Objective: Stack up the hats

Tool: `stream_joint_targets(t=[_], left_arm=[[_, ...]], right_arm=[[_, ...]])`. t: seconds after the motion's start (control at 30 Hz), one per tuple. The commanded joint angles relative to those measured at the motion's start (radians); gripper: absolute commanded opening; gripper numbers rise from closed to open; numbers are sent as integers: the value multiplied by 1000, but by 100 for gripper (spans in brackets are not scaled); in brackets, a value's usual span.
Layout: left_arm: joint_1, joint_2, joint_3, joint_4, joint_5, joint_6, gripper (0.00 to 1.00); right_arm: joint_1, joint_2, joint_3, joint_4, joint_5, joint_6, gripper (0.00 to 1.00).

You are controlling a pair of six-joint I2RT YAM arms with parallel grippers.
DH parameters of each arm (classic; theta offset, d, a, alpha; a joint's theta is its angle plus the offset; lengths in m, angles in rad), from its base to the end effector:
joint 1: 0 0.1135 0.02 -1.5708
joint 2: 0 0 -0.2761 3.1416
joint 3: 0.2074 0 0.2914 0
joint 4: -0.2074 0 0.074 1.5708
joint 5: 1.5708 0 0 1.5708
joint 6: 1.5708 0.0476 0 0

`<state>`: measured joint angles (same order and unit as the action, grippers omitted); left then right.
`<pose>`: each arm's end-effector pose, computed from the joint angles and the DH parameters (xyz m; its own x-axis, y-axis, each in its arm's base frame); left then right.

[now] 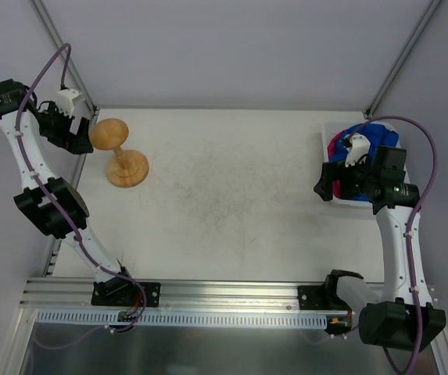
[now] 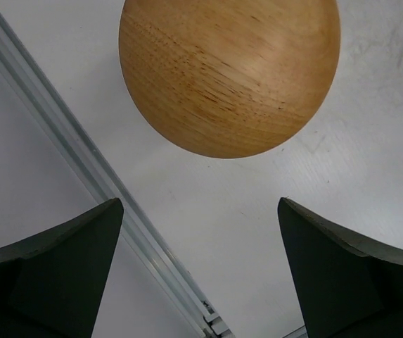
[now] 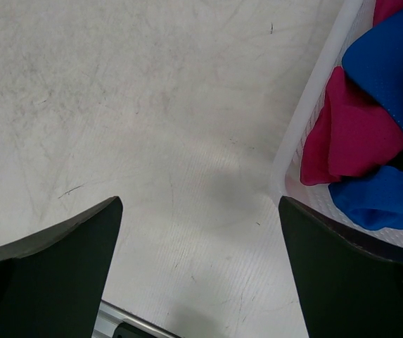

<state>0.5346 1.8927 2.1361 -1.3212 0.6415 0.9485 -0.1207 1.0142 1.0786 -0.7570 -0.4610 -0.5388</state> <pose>0.3782 0.1909 0.4036 -0.5755 0.4158 -0.7042 0.5200 0.8506 0.0773 0.2454 -0.0084 0.3517 -0.4250 -0.4113 -0.8063 -0.5244 0.8380 -0.1511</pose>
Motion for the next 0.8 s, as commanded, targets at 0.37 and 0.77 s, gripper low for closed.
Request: stream_joint_targets(t=[0.37, 0.77], left_arm=[[-85, 103, 59, -135, -13, 338, 90], [-232, 163, 99, -125, 86, 391, 88]], right_arm=[[6, 1, 0, 21, -18, 2, 99], [4, -8, -20, 22, -11, -1, 100]])
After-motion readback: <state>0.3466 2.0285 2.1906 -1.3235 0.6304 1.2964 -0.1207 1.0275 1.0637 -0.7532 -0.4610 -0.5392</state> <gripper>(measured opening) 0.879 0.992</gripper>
